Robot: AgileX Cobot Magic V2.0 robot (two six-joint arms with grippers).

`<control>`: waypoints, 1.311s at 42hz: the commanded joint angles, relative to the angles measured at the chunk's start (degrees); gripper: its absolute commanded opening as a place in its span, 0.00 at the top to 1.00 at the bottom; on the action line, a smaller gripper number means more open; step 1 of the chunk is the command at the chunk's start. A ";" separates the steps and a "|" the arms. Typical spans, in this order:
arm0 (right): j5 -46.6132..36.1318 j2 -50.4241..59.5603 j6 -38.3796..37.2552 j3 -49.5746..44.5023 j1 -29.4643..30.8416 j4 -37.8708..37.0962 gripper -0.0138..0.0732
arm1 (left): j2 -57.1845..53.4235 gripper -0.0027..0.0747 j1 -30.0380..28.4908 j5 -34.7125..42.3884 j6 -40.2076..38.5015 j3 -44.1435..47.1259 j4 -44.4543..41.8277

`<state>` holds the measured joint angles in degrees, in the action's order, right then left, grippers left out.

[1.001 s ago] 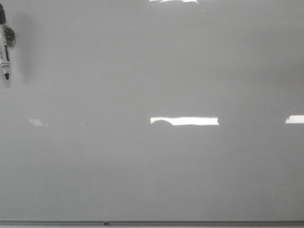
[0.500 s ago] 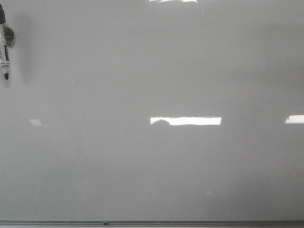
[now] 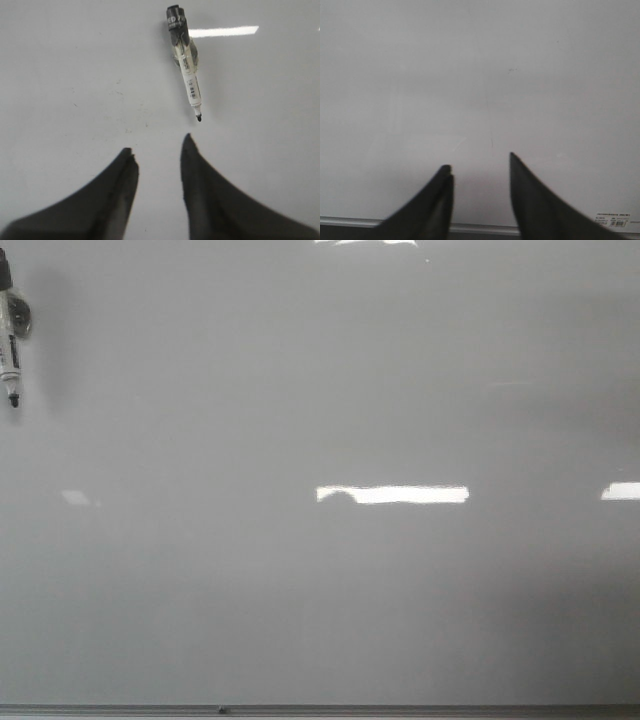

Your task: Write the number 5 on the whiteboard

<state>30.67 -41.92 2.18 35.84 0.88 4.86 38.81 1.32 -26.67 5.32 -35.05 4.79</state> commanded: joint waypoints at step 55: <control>-3.94 -1.06 0.49 1.98 0.29 -0.28 0.09 | 42.56 0.39 5.98 18.63 -7.82 -19.55 1.00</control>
<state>30.29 -42.96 2.18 35.84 0.88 4.86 81.68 7.30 -13.15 -1.85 -52.15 5.19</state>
